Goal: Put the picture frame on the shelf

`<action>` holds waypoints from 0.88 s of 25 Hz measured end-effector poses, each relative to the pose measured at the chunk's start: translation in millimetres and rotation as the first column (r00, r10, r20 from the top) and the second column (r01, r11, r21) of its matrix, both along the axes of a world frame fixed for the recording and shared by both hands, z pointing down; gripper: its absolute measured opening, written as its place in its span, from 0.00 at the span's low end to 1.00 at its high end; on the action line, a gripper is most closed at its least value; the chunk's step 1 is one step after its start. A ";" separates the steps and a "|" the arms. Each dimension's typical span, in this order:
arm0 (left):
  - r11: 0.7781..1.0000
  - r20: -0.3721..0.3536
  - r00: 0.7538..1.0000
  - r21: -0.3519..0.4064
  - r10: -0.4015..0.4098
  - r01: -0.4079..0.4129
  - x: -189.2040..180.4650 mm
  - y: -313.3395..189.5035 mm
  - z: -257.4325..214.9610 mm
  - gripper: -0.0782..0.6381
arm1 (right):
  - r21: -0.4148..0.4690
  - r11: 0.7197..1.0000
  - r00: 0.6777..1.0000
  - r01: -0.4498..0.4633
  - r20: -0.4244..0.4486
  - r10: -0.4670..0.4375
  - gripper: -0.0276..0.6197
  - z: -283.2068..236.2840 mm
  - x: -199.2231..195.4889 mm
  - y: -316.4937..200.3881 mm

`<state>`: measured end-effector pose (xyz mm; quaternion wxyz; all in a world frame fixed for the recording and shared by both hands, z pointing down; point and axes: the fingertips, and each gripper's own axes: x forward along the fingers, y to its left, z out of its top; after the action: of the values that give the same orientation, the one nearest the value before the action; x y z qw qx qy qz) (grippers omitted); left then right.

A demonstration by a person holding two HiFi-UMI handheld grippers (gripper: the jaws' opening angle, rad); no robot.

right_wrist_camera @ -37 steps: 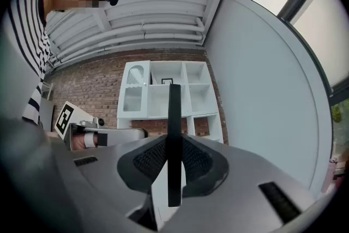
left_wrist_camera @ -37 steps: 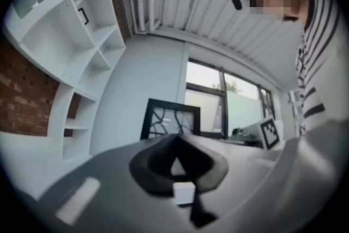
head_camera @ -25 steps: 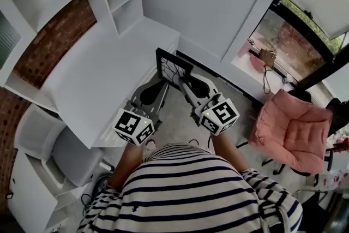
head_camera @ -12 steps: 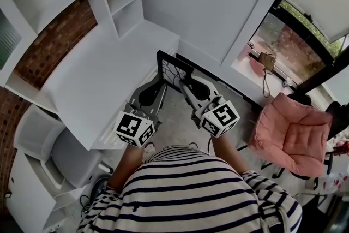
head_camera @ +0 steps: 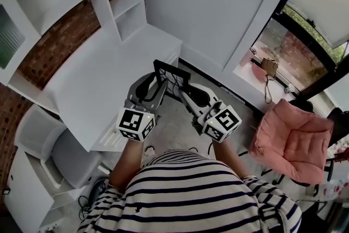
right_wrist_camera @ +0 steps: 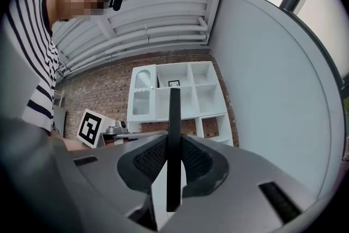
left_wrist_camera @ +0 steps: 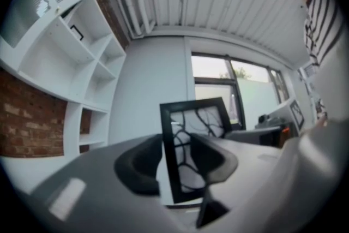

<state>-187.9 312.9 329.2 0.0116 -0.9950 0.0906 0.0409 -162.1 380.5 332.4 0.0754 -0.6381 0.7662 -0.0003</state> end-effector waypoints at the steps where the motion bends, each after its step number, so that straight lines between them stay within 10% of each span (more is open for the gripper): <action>1: 1.000 -0.005 1.000 -0.001 -0.008 0.008 -0.9 0.1 -0.2 0.34 | 0.001 1.000 1.000 0.002 0.007 -0.002 0.15 0.1 0.6 0.5; 22: 0.988 -0.002 0.988 -0.041 -0.152 0.151 15.4 22.4 3.9 0.20 | -0.076 0.997 0.999 -0.028 0.034 0.030 0.15 13.5 39.1 21.7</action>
<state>-172.6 335.3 333.0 -0.0057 -0.9851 0.1668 0.0403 -123.0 402.2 345.9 0.0647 -0.6514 0.7549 -0.0394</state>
